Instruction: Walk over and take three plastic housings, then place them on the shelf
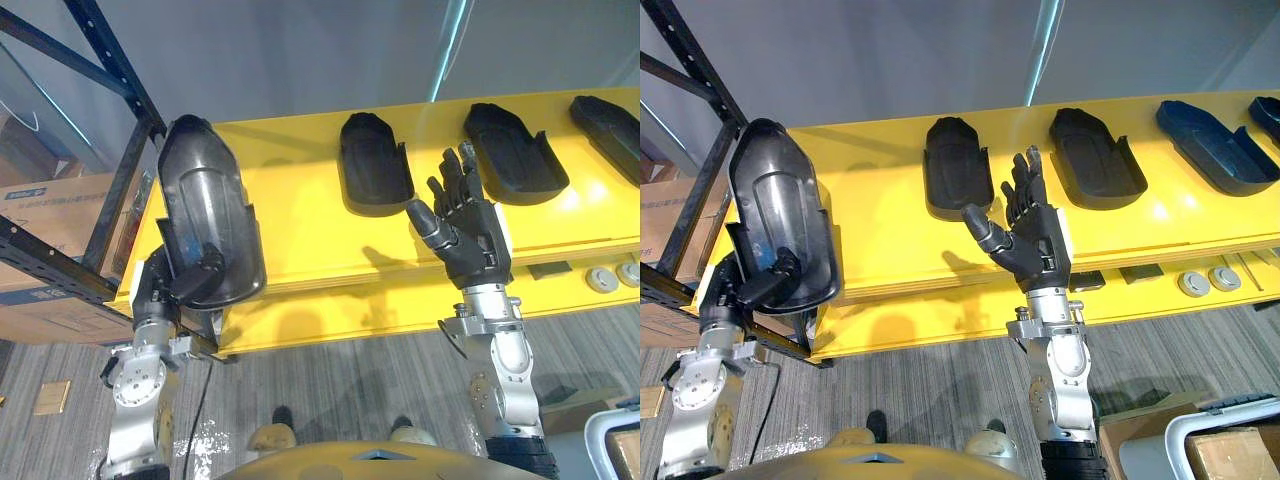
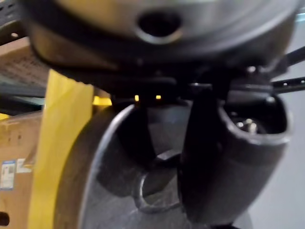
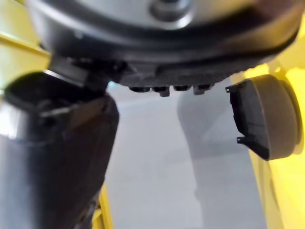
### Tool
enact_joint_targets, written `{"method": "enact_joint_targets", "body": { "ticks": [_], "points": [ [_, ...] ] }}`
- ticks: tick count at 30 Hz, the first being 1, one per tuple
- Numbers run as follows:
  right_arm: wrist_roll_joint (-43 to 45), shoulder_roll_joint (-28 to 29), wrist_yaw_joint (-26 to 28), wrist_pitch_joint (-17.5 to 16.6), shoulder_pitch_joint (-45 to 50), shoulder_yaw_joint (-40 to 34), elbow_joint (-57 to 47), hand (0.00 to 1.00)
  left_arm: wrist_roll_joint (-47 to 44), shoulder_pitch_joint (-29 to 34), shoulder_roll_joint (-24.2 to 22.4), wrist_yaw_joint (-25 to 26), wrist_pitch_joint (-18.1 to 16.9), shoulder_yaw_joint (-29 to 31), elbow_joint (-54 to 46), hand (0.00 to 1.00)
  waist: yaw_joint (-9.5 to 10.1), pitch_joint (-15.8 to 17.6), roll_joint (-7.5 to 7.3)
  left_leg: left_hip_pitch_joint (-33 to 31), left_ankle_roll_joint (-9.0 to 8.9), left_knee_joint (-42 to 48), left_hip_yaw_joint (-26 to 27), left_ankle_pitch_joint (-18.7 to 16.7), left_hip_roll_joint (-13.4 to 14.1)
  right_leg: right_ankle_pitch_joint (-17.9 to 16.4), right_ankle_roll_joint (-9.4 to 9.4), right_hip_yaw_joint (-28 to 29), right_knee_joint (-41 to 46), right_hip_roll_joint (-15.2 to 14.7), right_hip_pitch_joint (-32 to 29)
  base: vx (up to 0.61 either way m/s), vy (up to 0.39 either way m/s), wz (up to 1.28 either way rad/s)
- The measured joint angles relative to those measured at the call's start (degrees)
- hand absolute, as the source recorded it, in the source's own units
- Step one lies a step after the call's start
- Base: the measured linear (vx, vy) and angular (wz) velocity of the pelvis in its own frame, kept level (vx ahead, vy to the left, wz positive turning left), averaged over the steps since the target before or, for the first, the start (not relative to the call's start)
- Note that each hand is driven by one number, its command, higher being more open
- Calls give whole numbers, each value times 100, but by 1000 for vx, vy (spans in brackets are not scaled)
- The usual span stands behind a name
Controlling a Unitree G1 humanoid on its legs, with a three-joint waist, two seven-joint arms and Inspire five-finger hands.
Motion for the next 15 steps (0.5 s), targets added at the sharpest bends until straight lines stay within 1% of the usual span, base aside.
{"method": "enact_joint_targets", "body": {
  "ticks": [2, 3, 7, 8, 9, 12, 15],
  "points": [
    [6, -103, 42, 3, -3, 122, 0, 100, -38, -207, 206, -70, -2, -1, 326, 0, -48, -45, 84, 5, 1, -1, 10, 1, -1, 0, 0, 26, 13, -1, -18, -23, 3, -4],
    [6, -149, 49, 9, -3, 170, 0, 100, -50, -271, 243, -103, -2, -2, 424, 0, -48, -56, 110, 4, 3, -1, 10, 2, 0, 0, 0, 29, 18, -1, -23, -29, 3, -4],
    [8, -411, 261, 22, -7, 393, 0, 100, -114, -731, 421, -335, -4, -10, 1122, 0, -60, -62, 304, -12, 8, -7, 13, 40, 5, -5, -4, 65, 70, 0, -86, -45, 0, -3],
    [8, -447, 288, 35, -9, 434, 0, 100, -140, -779, 477, -374, -4, -11, 1231, 0, -64, -68, 329, -14, 10, -8, 18, 45, 5, -5, -3, 73, 74, 1, -94, -52, -2, -4],
    [8, -472, 371, 72, -8, 469, 0, 100, -226, -895, 606, -459, 5, -14, 1478, 0, -78, -72, 368, -12, 8, -8, 20, 51, 9, -5, -3, 79, 80, 4, -96, -35, -4, -2],
    [18, -542, 427, 186, -33, 588, 0, 100, -305, -1212, 1010, -624, 55, -12, 2054, 0, -127, -71, 402, -18, 12, -8, 18, 70, 9, -5, -3, 90, 106, 3, -116, -11, -2, 0],
    [17, -667, 492, 294, -70, 789, 0, 100, -336, -1599, 1385, -714, 205, -2, 2565, 0, -177, -65, 413, -44, 17, -10, 24, 92, 10, -23, -24, 118, 188, -5, -190, -12, 0, 0]
  ]
}}
